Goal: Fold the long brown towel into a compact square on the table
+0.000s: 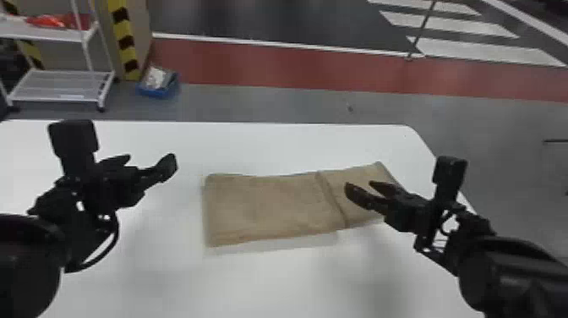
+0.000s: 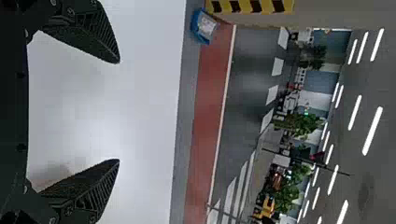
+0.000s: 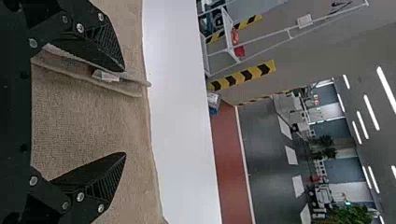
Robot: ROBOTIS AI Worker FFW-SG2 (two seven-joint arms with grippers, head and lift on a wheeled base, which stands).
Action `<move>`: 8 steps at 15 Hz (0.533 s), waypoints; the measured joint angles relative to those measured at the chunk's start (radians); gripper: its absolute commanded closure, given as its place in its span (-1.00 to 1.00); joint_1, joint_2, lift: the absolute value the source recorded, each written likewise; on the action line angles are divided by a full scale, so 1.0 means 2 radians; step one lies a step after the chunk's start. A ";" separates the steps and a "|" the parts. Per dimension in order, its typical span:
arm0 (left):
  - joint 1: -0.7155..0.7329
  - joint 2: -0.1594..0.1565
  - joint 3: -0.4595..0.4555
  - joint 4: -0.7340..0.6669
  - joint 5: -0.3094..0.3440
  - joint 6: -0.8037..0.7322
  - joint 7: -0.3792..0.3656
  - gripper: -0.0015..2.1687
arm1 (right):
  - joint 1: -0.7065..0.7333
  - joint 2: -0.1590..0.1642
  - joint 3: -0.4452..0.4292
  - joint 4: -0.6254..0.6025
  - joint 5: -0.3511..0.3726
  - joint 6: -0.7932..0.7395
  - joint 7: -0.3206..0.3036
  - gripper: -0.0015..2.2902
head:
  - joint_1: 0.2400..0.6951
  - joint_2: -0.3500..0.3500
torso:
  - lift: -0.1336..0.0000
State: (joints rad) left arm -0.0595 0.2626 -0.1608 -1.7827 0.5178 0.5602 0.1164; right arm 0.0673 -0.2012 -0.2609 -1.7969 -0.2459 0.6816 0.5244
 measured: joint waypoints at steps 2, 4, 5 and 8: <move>0.011 0.011 0.020 -0.013 0.000 -0.017 -0.001 -0.86 | -0.013 0.002 0.017 0.007 0.013 0.015 -0.001 -0.67 | 1.00 -0.24 | -0.91; 0.020 0.018 0.023 -0.017 0.000 -0.033 -0.007 -0.86 | -0.025 0.004 0.035 0.018 0.029 0.026 -0.004 -0.60 | 1.00 -0.16 | -0.91; 0.022 0.019 0.021 -0.017 0.000 -0.040 -0.009 -0.86 | -0.028 0.007 0.042 0.022 0.035 0.030 -0.005 -0.60 | 1.00 -0.15 | -0.91; 0.024 0.019 0.007 -0.014 -0.005 -0.054 -0.011 -0.86 | -0.039 0.012 0.057 0.030 0.049 0.043 -0.005 -0.59 | 1.00 -0.14 | -0.91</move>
State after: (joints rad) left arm -0.0120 0.3006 -0.1466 -1.8101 0.5075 0.4525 0.0953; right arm -0.0106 -0.1775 -0.1479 -1.7370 -0.1478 0.7679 0.5152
